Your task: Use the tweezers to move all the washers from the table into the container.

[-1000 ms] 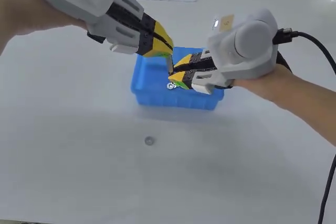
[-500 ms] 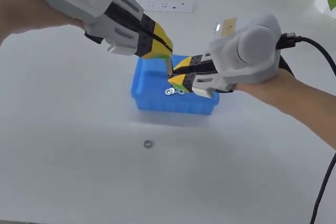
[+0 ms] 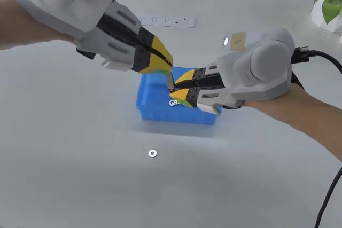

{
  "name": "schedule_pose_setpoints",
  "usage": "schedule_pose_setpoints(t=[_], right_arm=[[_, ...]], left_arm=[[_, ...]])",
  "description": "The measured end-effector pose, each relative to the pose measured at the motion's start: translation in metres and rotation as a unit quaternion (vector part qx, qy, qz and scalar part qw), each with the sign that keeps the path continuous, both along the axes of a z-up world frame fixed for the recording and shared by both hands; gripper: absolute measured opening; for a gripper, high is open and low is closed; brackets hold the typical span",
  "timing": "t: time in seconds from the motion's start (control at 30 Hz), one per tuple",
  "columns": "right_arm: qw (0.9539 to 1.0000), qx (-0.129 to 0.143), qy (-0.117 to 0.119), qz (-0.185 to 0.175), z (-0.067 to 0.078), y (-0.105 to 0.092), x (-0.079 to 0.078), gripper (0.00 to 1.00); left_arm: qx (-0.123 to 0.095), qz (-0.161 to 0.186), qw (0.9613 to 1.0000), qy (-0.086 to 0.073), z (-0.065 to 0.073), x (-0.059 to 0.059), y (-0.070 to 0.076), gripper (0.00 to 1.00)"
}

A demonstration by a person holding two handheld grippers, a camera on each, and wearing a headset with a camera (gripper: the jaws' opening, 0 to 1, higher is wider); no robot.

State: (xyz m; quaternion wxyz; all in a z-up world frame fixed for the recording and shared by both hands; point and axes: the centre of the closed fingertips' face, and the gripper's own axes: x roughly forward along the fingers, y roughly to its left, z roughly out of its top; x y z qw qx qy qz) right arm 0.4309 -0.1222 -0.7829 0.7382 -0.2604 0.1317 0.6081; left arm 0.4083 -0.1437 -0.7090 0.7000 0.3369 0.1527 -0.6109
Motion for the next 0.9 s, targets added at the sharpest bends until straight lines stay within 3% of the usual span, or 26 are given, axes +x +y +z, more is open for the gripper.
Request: schedule_pose_setpoints(t=[0.37, 0.47, 0.9], right_arm=[[0.9996, 0.004, 0.021, 0.018, -0.006, 0.007, -0.034, 0.11], [0.9994, 0.005, 0.027, 0.021, -0.009, 0.009, -0.039, 0.11], [0.9978, 0.004, 0.053, 0.040, -0.028, 0.019, -0.068, 0.11]], left_arm=[[-0.006, 0.013, 0.9995, 0.029, -0.008, -0.033, 0.008, 0.05], [-0.013, 0.020, 0.9992, 0.031, -0.012, -0.031, 0.015, 0.05], [-0.016, 0.039, 0.9974, 0.059, -0.029, -0.056, 0.021, 0.05]])
